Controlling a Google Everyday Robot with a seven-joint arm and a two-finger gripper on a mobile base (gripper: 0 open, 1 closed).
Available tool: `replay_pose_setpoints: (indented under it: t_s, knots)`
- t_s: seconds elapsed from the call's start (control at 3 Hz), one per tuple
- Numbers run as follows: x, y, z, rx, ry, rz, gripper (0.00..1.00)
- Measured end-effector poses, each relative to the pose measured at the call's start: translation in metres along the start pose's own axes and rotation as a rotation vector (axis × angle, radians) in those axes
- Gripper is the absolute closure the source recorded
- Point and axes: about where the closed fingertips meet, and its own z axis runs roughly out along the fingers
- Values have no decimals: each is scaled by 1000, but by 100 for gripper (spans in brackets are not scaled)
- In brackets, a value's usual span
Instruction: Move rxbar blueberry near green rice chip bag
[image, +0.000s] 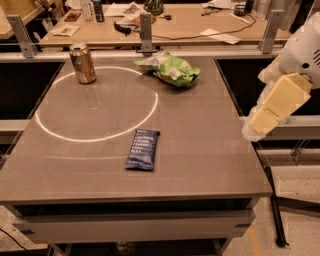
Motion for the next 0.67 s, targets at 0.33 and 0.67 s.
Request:
replay_pose_setpoints:
  t_s: [0.33, 0.67]
  knots:
    - [-26, 11, 6, -25, -68, 149, 0]
    - [-50, 34, 21, 18, -17, 222, 0]
